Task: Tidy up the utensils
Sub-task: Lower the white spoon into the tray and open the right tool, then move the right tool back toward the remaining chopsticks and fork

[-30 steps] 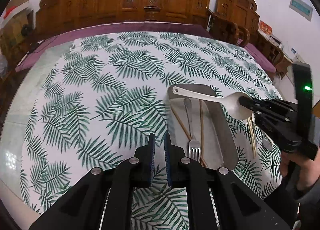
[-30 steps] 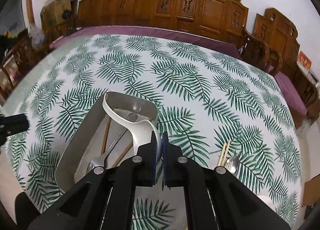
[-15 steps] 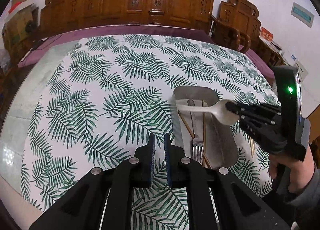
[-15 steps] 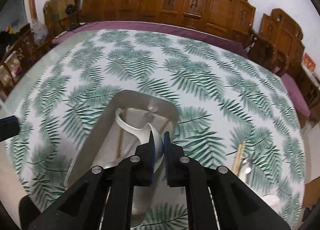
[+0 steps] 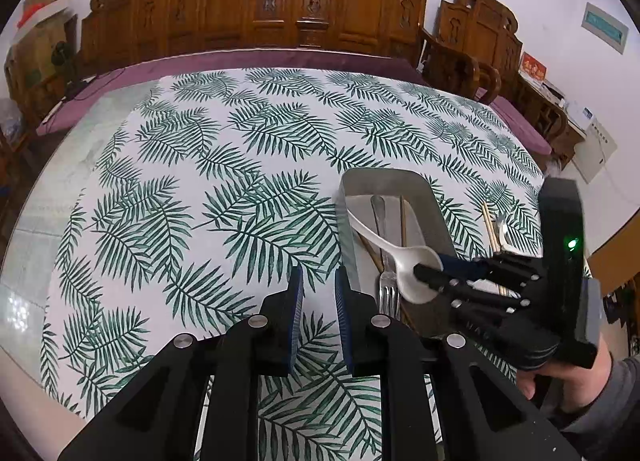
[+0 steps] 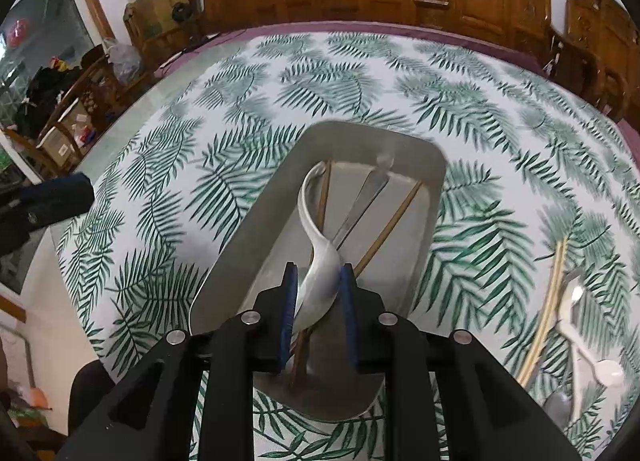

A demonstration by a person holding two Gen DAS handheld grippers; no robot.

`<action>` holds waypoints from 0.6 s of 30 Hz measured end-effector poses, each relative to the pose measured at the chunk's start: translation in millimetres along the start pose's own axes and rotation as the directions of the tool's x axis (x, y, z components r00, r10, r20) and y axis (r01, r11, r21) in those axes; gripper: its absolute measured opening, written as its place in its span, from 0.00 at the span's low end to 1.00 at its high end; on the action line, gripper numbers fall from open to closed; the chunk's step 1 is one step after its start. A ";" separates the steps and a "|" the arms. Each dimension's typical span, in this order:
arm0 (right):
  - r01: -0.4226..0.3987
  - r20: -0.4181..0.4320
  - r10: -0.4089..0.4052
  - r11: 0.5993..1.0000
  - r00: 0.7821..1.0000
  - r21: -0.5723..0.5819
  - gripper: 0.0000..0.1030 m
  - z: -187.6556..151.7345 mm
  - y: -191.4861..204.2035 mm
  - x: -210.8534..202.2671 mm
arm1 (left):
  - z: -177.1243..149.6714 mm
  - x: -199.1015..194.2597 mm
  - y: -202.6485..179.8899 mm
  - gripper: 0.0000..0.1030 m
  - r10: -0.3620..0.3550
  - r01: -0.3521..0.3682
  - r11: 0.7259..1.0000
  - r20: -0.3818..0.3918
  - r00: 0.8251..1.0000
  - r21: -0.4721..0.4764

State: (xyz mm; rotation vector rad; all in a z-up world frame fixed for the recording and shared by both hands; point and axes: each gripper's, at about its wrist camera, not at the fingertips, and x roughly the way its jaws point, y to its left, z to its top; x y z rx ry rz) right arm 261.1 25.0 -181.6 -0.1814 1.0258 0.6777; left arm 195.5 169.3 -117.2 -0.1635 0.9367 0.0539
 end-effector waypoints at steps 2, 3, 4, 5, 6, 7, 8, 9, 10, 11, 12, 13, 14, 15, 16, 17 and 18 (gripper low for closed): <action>-0.024 -0.016 0.024 1.000 1.000 -0.012 0.27 -0.6 2.6 5.8 | 0.3 -1.2 -0.6 0.14 -0.002 0.002 1.000 0.003 1.000 -0.003; -0.033 -0.020 0.033 0.999 0.999 -0.015 0.28 -0.4 3.0 7.4 | 0.4 -1.6 -1.1 0.14 -0.002 0.002 1.000 0.005 1.000 -0.003; -0.037 -0.020 0.036 0.999 0.999 -0.018 0.28 0.1 3.9 7.2 | 0.7 -2.4 -1.8 0.14 -0.003 0.003 1.000 0.007 1.000 -0.003; -0.038 -0.007 0.038 0.999 0.999 -0.022 0.28 0.7 4.7 4.3 | 1.2 -3.5 -2.7 0.15 -0.004 0.004 1.000 0.010 1.000 -0.003; -0.051 0.009 0.052 0.998 0.999 -0.029 0.29 1.7 5.5 0.4 | 1.7 -4.5 -3.7 0.15 -0.004 0.004 1.000 0.012 1.000 -0.003; -0.067 0.019 0.068 0.997 0.998 -0.035 0.33 2.7 6.1 -3.1 | 2.3 -5.6 -5.0 0.15 -0.004 0.004 1.000 0.016 1.000 -0.003; -0.071 0.030 0.072 0.997 0.997 -0.040 0.39 3.8 6.2 -7.8 | 2.7 -6.1 -5.9 0.15 -0.005 0.005 1.000 0.018 1.000 -0.002; -0.070 0.038 0.072 0.997 0.997 -0.043 0.40 4.7 4.7 -11.4 | 3.5 -6.6 -7.0 0.16 -0.007 0.007 1.000 0.022 1.000 -0.001; -0.074 0.051 0.077 0.996 0.996 -0.046 0.40 6.2 1.7 -17.7 | 4.0 -6.8 -8.5 0.16 -0.007 0.007 1.000 0.025 1.000 0.000; -0.079 0.063 0.082 0.996 0.995 -0.046 0.41 6.9 -1.1 -22.5 | 4.4 -7.0 -10.8 0.16 -0.007 0.007 1.000 0.028 1.000 0.003; -0.080 0.075 0.083 0.996 0.994 -0.041 0.41 7.6 -6.2 -28.8 | 4.7 -6.9 -13.3 0.16 -0.008 0.007 1.000 0.030 1.000 0.006; -0.080 0.083 0.083 0.996 0.993 -0.035 0.42 8.1 -11.3 -33.7 | 4.7 -7.0 -16.9 0.17 -0.011 0.011 1.000 0.033 0.999 0.011; -0.083 0.097 0.085 0.996 0.992 -0.029 0.42 7.9 -18.0 -40.9 | 4.6 -7.4 -20.2 0.23 -0.013 0.013 1.000 0.035 0.999 0.015; -0.082 0.108 0.084 0.996 0.991 -0.024 0.42 6.9 -24.9 -48.2 | 4.5 -7.4 -23.9 0.27 -0.017 0.016 1.000 0.039 0.999 0.021; -0.081 0.117 0.082 0.997 0.990 -0.021 0.42 5.6 -30.3 -54.0 | 4.3 -7.6 -27.0 0.28 -0.020 0.019 1.000 0.041 0.999 0.025; -0.079 0.128 0.081 0.997 0.988 -0.020 0.42 4.0 -37.4 -61.4 | 4.3 -7.3 -31.8 0.28 -0.026 0.025 0.999 0.044 0.999 0.030; -0.075 0.134 0.077 0.997 0.988 -0.021 0.42 3.2 -43.0 -66.4 | 4.3 -6.7 -36.3 0.29 -0.033 0.032 0.999 0.045 0.998 0.033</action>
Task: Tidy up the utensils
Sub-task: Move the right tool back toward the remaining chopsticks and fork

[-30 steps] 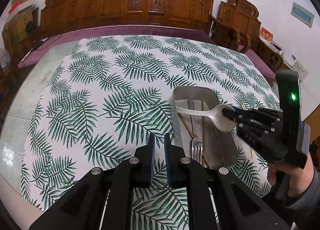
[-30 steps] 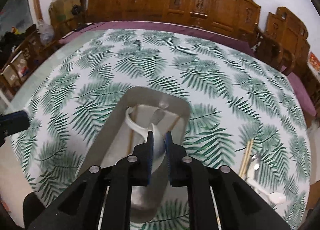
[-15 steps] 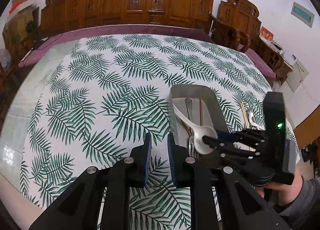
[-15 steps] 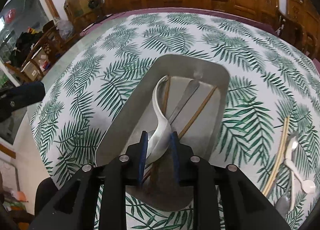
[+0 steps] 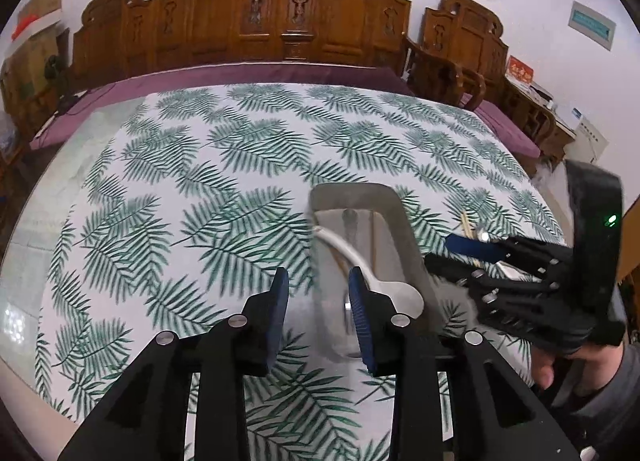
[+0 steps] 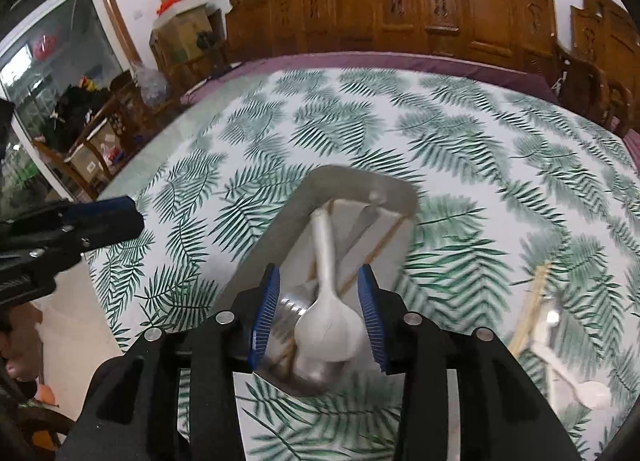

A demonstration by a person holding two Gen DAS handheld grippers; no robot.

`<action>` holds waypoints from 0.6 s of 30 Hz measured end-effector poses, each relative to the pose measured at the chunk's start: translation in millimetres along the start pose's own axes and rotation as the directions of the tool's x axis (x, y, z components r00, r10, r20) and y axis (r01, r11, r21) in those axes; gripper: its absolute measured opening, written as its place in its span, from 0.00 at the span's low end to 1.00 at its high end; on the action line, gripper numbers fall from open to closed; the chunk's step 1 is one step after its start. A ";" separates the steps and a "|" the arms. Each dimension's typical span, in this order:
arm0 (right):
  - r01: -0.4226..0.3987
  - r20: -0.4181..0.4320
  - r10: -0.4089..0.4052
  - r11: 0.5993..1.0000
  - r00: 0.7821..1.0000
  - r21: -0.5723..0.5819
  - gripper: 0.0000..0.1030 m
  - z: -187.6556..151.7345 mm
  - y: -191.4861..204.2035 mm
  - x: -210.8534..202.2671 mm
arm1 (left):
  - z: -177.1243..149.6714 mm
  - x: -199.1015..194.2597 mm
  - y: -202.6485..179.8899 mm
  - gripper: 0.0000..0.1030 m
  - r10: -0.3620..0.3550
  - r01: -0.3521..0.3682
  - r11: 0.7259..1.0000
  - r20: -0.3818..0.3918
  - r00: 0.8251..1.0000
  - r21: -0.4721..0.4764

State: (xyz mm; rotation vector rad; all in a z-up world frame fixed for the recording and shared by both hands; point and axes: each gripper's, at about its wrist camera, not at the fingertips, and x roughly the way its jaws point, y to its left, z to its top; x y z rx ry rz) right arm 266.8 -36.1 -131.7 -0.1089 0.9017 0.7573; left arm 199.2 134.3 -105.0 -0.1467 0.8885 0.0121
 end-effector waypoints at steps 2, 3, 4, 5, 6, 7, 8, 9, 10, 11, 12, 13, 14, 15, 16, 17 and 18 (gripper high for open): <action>0.017 0.016 -0.017 1.000 1.000 -0.006 0.42 -2.4 -13.9 -16.3 | 0.2 1.3 -9.9 0.33 -0.017 0.017 1.000 0.004 1.000 0.006; 0.026 0.022 -0.026 1.000 0.999 -0.005 0.42 -4.0 -21.5 -24.2 | 0.1 2.4 -14.9 0.37 -0.025 0.025 1.000 0.006 1.000 0.010; 0.032 0.026 -0.032 0.999 0.999 -0.002 0.42 -5.8 -28.1 -30.2 | 0.3 4.2 -21.2 0.39 -0.033 0.033 0.999 0.006 0.999 0.014; 0.039 0.030 -0.039 0.999 0.999 0.001 0.42 -7.1 -34.8 -36.5 | 0.3 5.3 -24.8 0.42 -0.039 0.039 0.999 0.007 0.999 0.017; 0.050 0.035 -0.050 0.999 0.998 0.003 0.42 -8.9 -43.7 -45.1 | 0.3 7.3 -30.6 0.47 -0.046 0.046 0.999 0.008 0.999 0.020; 0.057 0.040 -0.057 0.998 0.998 0.005 0.42 -11.7 -49.0 -50.4 | 0.5 8.8 -35.7 0.49 -0.052 0.052 0.998 0.009 0.999 0.023; 0.065 0.046 -0.065 0.998 0.997 0.009 0.42 -13.8 -57.2 -58.3 | 0.5 10.6 -39.6 0.52 -0.059 0.058 0.998 0.009 0.998 0.025; 0.075 0.051 -0.075 0.997 0.996 0.013 0.42 -16.2 -65.4 -65.8 | 1.0 12.3 -44.4 0.55 -0.065 0.065 0.998 0.008 0.998 0.027; 0.084 0.056 -0.085 0.996 0.995 0.016 0.42 -18.7 -72.4 -72.8 | 1.2 14.0 -49.0 0.61 -0.070 0.070 0.997 0.008 0.997 0.029; 0.091 0.059 -0.093 0.996 0.994 0.024 0.42 -21.0 -76.4 -76.5 | 1.1 16.7 -56.8 0.62 -0.077 0.077 0.996 0.006 0.997 0.035; 0.101 0.065 -0.103 0.994 0.993 0.029 0.42 -25.3 -85.7 -84.3 | 1.2 18.8 -62.2 0.62 -0.084 0.084 0.996 0.008 0.996 0.043; 0.109 0.066 -0.111 0.993 0.992 0.034 0.39 -28.9 -92.4 -88.9 | 0.8 19.8 -66.4 0.62 -0.089 0.089 0.995 0.010 0.996 0.047; 0.118 0.064 -0.120 0.992 0.991 0.038 0.37 -32.4 -98.7 -92.0 | 0.1 22.0 -73.9 0.62 -0.097 0.096 0.994 0.009 0.995 0.054; 0.126 0.062 -0.128 0.991 0.990 0.044 0.36 -35.8 -105.0 -95.4 | -0.6 24.4 -79.4 0.62 -0.102 0.102 0.993 0.006 0.995 0.059; 0.133 0.056 -0.136 0.990 0.989 0.051 0.36 -40.3 -112.6 -97.9 | -1.1 26.8 -85.0 0.62 -0.107 0.107 0.992 0.004 0.994 0.063; 0.140 0.049 -0.143 0.988 0.988 0.058 0.34 -44.8 -119.5 -99.5 | -1.6 30.3 -92.6 0.62 -0.115 0.115 0.991 -0.001 0.993 0.068; 0.148 0.043 -0.151 0.987 0.988 0.064 0.34 -49.3 -125.9 -101.0 | -2.3 33.2 -99.1 0.62 -0.123 0.123 0.990 -0.006 0.992 0.075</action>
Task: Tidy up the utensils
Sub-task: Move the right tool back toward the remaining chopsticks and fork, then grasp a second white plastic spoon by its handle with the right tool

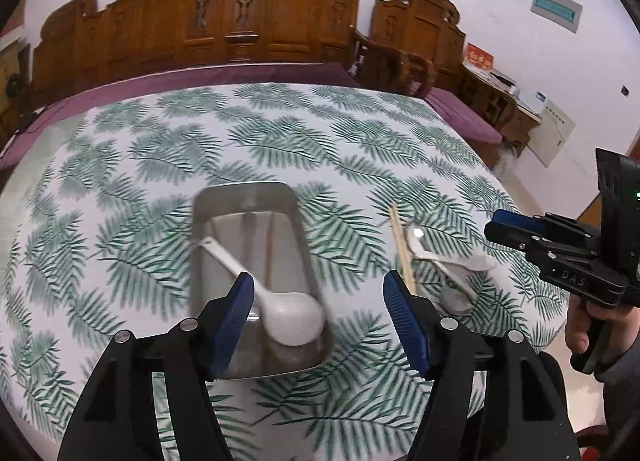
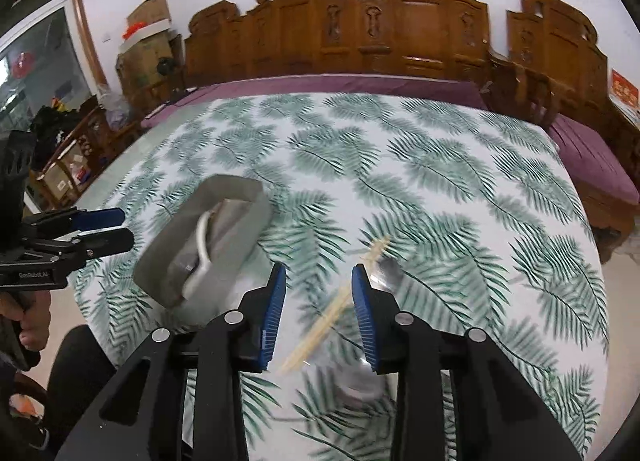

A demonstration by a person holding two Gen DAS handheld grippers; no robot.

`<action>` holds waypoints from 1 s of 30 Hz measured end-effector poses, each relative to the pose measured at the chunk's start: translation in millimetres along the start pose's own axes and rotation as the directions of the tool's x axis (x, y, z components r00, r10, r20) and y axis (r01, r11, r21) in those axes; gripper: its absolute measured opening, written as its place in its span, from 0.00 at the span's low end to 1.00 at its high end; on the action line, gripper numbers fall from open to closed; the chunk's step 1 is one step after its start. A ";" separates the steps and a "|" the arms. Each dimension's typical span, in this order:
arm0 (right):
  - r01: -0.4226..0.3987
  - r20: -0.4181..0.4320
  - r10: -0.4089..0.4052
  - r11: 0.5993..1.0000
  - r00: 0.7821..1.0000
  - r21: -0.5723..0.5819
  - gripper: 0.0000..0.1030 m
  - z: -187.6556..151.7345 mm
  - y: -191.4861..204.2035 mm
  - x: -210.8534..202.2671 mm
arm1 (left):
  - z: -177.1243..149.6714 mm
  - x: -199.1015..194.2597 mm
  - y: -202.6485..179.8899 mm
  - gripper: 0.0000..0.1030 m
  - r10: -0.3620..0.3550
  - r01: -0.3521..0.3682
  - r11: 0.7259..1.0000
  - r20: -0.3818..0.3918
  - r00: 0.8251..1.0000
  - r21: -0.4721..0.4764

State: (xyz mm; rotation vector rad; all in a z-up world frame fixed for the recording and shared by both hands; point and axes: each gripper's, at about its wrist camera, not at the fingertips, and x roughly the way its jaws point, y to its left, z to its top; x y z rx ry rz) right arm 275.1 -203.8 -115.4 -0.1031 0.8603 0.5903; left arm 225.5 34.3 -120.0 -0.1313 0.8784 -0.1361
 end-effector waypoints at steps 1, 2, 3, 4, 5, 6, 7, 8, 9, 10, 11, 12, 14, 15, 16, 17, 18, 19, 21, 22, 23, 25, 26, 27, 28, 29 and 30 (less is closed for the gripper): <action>0.005 -0.004 -0.005 1.000 1.000 0.006 0.32 -2.8 -5.6 0.3 | -0.8 2.5 -4.5 0.62 -0.005 0.005 1.000 -0.003 1.000 0.007; 0.008 -0.009 -0.008 1.000 1.000 0.012 0.31 -6.1 -10.9 0.8 | -1.2 6.5 -10.9 0.62 -0.011 0.011 1.000 -0.007 1.000 0.017; 0.009 -0.015 -0.009 1.000 1.000 0.018 0.30 -9.9 -15.3 2.2 | -1.5 9.9 -15.9 0.62 -0.017 0.017 1.000 -0.011 1.000 0.025; 0.011 -0.023 -0.011 1.000 1.000 0.024 0.28 -13.8 -19.4 3.6 | -1.4 13.7 -19.7 0.62 -0.022 0.023 0.999 -0.017 1.000 0.031; 0.012 -0.032 -0.011 1.000 0.999 0.027 0.26 -17.0 -23.2 5.7 | -1.5 18.1 -24.5 0.62 -0.027 0.027 0.999 -0.024 0.999 0.037; 0.013 -0.041 -0.012 1.000 0.999 0.028 0.25 -19.5 -25.3 8.0 | -2.1 21.4 -28.9 0.62 -0.030 0.031 0.999 -0.029 0.999 0.040; 0.012 -0.053 -0.010 1.000 0.999 0.028 0.24 -23.5 -28.8 11.1 | -2.6 24.1 -32.4 0.62 -0.034 0.036 0.998 -0.034 0.999 0.044; 0.011 -0.066 -0.009 1.000 0.998 0.024 0.24 -27.1 -31.2 15.0 | -3.1 27.2 -35.9 0.62 -0.040 0.042 0.998 -0.039 0.998 0.049; 0.011 -0.077 -0.010 1.000 0.997 0.021 0.24 -29.7 -32.2 18.2 | -3.9 29.8 -38.8 0.62 -0.045 0.047 0.997 -0.043 0.998 0.053; 0.014 -0.094 -0.013 1.000 0.996 0.015 0.24 -32.9 -34.7 23.7 | -5.1 32.4 -41.7 0.62 -0.049 0.052 0.997 -0.051 0.998 0.058; 0.021 -0.106 -0.021 1.000 0.994 0.007 0.24 -35.2 -36.9 28.6 | -6.0 34.3 -43.0 0.62 -0.051 0.054 0.997 -0.056 0.997 0.062; 0.025 -0.115 -0.025 1.000 0.993 0.001 0.24 -36.3 -38.9 32.8 | -7.0 36.3 -44.9 0.62 -0.052 0.056 0.996 -0.062 0.997 0.065; 0.024 -0.136 -0.024 1.000 0.990 -0.006 0.24 -37.6 -45.0 43.2 | -10.0 41.0 -49.2 0.62 -0.055 0.061 0.996 -0.076 0.996 0.072; 0.027 -0.146 -0.028 1.000 0.989 -0.008 0.24 -37.4 -48.4 48.5 | -11.2 42.7 -50.9 0.62 -0.055 0.061 0.995 -0.082 0.995 0.076; 0.031 -0.153 -0.032 0.999 0.988 -0.010 0.24 -36.5 -51.4 52.8 | -12.7 44.5 -51.9 0.62 -0.054 0.061 0.995 -0.086 0.995 0.079; 0.033 -0.160 -0.036 0.999 0.987 -0.015 0.24 -35.2 -53.3 56.5 | -13.7 45.2 -52.3 0.62 -0.054 0.061 0.995 -0.089 0.995 0.079; 0.040 -0.169 -0.044 0.999 0.985 -0.025 0.24 -34.6 -56.2 60.0 | -14.7 46.4 -52.6 0.62 -0.054 0.062 0.995 -0.093 0.994 0.077; 0.052 -0.184 -0.058 0.998 0.981 -0.038 0.24 -34.5 -61.1 63.9 | -15.8 47.1 -52.7 0.62 -0.055 0.063 0.995 -0.097 0.994 0.077; 0.047 -0.205 -0.056 0.998 0.977 -0.051 0.24 -36.2 -68.0 67.3 | -18.5 48.0 -53.5 0.62 -0.055 0.063 0.995 -0.103 0.993 0.078; 0.050 -0.214 -0.063 0.997 0.975 -0.064 0.24 -37.2 -72.4 67.8 | -19.6 48.3 -53.9 0.62 -0.055 0.064 0.995 -0.104 0.993 0.078; 0.054 -0.221 -0.068 0.996 0.973 -0.068 0.30 -37.9 -76.9 68.1 | -21.0 49.0 -53.7 0.62 -0.058 0.066 0.995 -0.107 0.993 0.076; 0.057 -0.225 -0.069 0.996 0.972 -0.062 0.46 -39.3 -85.1 66.6 | -22.4 50.9 -54.3 0.62 -0.058 0.067 0.995 -0.111 0.992 0.075; 0.056 -0.229 -0.069 0.996 0.971 -0.063 0.48 -40.1 -87.7 66.6 | -23.2 52.2 -54.5 0.62 -0.059 0.068 0.995 -0.115 0.992 0.075; 0.056 -0.235 -0.071 0.996 0.969 -0.069 0.48 -41.1 -88.8 67.3 | -24.1 53.7 -55.2 0.62 -0.061 0.070 0.995 -0.118 0.991 0.075; 0.060 -0.245 -0.079 0.995 0.966 -0.084 0.48 -42.7 -89.3 69.5 | -24.5 54.9 -55.9 0.62 -0.061 0.071 0.995 -0.121 0.991 0.076; 0.062 -0.255 -0.086 0.993 0.963 -0.100 0.47 -44.5 -89.2 72.3 | -25.5 56.7 -57.1 0.62 -0.063 0.073 0.994 -0.126 0.990 0.078; 0.062 -0.267 -0.090 0.992 0.959 -0.113 0.47 -46.3 -88.8 75.3 | -26.2 58.0 -58.1 0.62 -0.065 0.076 0.994 -0.131 0.989 0.080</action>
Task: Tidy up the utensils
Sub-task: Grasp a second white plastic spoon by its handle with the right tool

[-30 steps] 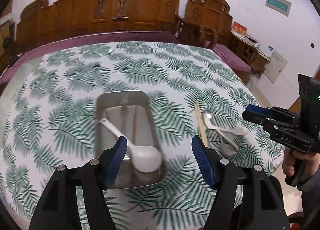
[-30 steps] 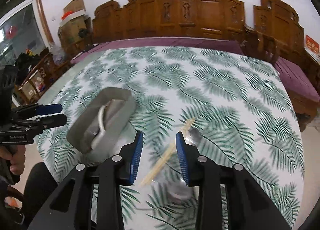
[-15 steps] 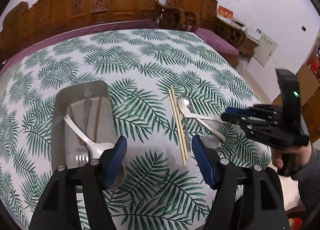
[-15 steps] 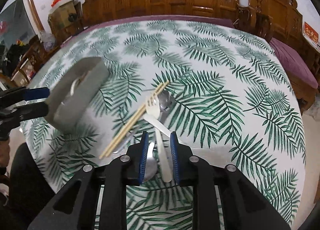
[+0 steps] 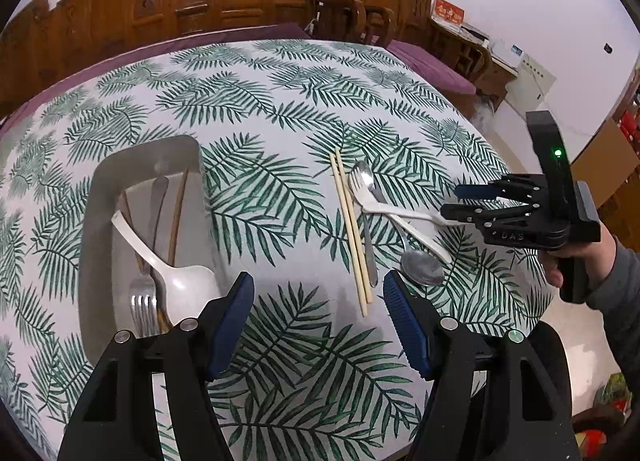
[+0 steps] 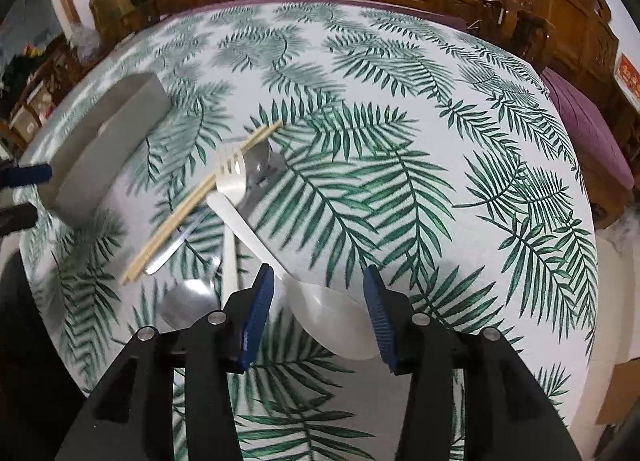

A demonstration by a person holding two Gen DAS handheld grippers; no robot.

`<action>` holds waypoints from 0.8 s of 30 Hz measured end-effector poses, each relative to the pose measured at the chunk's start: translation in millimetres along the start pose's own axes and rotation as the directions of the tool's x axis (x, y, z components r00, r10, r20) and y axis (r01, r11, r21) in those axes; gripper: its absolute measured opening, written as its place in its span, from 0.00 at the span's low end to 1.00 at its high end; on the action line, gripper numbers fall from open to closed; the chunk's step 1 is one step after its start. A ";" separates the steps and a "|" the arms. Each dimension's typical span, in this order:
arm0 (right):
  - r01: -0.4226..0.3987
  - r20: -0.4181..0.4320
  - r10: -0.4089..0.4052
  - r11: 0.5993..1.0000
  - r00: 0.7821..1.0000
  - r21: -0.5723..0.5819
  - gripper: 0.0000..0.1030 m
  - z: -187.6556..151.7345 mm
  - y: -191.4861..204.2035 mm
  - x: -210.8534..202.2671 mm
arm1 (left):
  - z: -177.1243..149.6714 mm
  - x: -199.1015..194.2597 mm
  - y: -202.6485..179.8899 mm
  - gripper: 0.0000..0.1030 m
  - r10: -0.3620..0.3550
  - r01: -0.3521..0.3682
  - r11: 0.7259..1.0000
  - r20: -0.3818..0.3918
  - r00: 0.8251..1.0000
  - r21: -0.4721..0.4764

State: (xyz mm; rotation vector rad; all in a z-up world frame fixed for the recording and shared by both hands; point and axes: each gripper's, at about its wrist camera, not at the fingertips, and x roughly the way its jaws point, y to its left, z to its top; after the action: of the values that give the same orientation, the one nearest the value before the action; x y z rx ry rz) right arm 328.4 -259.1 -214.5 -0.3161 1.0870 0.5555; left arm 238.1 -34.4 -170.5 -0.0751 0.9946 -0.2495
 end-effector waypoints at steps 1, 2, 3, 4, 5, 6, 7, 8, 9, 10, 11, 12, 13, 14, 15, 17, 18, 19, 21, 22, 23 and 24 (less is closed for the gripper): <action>0.003 -0.019 -0.003 1.000 1.000 -0.013 0.47 -1.1 0.8 5.2 | -0.1 1.1 -0.9 0.62 -0.001 0.001 1.000 -0.003 1.000 0.003; 0.002 -0.029 -0.002 1.000 1.000 -0.018 0.47 -1.8 0.5 8.1 | -0.3 1.6 -2.9 0.62 0.000 0.000 1.000 -0.005 1.000 0.009; 0.001 -0.037 -0.002 1.000 0.999 -0.018 0.47 -2.6 0.3 9.9 | -0.1 1.8 -4.2 0.62 0.000 0.000 1.000 -0.006 1.000 0.015; -0.005 -0.046 0.005 1.000 0.999 -0.014 0.47 -3.9 -0.2 11.6 | -0.1 1.4 -5.5 0.62 0.001 -0.001 1.000 -0.006 1.000 0.018; -0.010 -0.051 0.010 1.000 0.999 -0.011 0.47 -5.1 -0.2 12.3 | -0.2 1.2 -5.5 0.62 0.001 -0.001 1.000 -0.006 1.000 0.019; -0.014 -0.054 0.014 1.000 0.998 -0.009 0.45 -6.8 0.0 12.0 | 0.0 0.7 -5.5 0.62 0.002 -0.001 1.000 -0.006 1.000 0.020; -0.020 -0.056 0.020 1.000 0.998 -0.005 0.42 -8.9 0.0 11.0 | -0.2 0.1 -5.7 0.62 0.002 -0.002 1.000 -0.006 1.000 0.021; -0.024 -0.061 0.024 1.000 0.998 -0.001 0.41 -11.1 -0.2 9.9 | 0.0 -0.1 -6.1 0.62 0.002 -0.002 1.000 -0.007 1.000 0.022; -0.033 -0.066 0.032 0.999 0.997 0.000 0.41 -13.4 0.4 9.1 | -0.5 -0.2 -6.8 0.62 0.003 -0.003 1.000 -0.008 1.000 0.023; -0.037 -0.067 0.037 0.999 0.997 -0.002 0.41 -15.2 1.1 8.3 | -0.6 -0.1 -7.1 0.62 0.004 -0.004 1.000 -0.009 1.000 0.024; -0.043 -0.067 0.043 0.999 0.997 -0.001 0.41 -17.2 1.6 6.8 | -0.9 0.5 -7.5 0.62 0.005 -0.005 1.000 -0.011 1.000 0.026; -0.051 -0.068 0.052 0.999 0.996 0.006 0.41 -18.1 1.5 6.0 | -1.3 0.2 -7.9 0.62 0.006 -0.005 1.000 -0.012 1.000 0.027; -0.060 -0.068 0.062 0.998 0.996 0.022 0.40 -19.7 0.3 4.8 | -1.5 0.5 -8.5 0.62 0.006 -0.006 1.000 -0.012 1.000 0.027; -0.066 -0.068 0.068 0.997 0.995 0.037 0.37 -21.1 -1.4 4.0 | -1.5 0.5 -8.7 0.62 0.007 -0.006 1.000 -0.012 1.000 0.027; -0.069 -0.068 0.072 0.997 0.995 0.045 0.36 -22.4 -2.4 3.9 | -1.7 0.7 -9.1 0.62 0.006 -0.006 1.000 -0.013 1.000 0.028; -0.072 -0.069 0.076 0.996 0.995 0.057 0.34 -23.7 -3.4 2.5 | -1.9 1.9 -10.6 0.62 0.007 -0.006 1.000 -0.015 1.000 0.031; -0.073 -0.069 0.078 0.995 0.995 0.065 0.34 -24.7 -4.3 1.9 | -2.1 2.1 -11.6 0.62 0.008 -0.007 0.999 -0.015 1.000 0.033; -0.071 -0.067 0.075 0.995 0.995 0.067 0.33 -25.4 -4.1 1.5 | -2.2 2.4 -12.2 0.62 0.008 -0.007 0.999 -0.015 1.000 0.034; -0.048 -0.067 0.051 0.998 0.996 0.050 0.32 -27.5 0.7 0.8 | -1.9 4.1 -13.2 0.62 0.008 -0.008 0.999 -0.017 1.000 0.035; -0.035 -0.067 0.038 0.999 0.997 0.038 0.32 -28.4 3.6 0.7 | -1.7 5.3 -13.4 0.62 0.009 -0.008 0.999 -0.018 1.000 0.035; -0.029 -0.066 0.032 0.999 0.997 0.033 0.32 -29.6 5.4 0.1 | -1.3 6.2 -13.9 0.62 0.009 -0.008 0.999 -0.019 1.000 0.035; -0.021 -0.063 0.024 0.999 0.998 0.037 0.32 -30.0 6.3 -0.3 | -1.1 7.5 -14.6 0.62 0.010 -0.009 0.999 -0.020 1.000 0.035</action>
State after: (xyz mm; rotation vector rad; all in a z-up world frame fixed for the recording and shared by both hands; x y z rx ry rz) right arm 302.3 -269.0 -227.3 -0.2918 1.1618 0.5484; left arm 238.5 -50.2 -174.7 -0.0362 1.0103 -0.2593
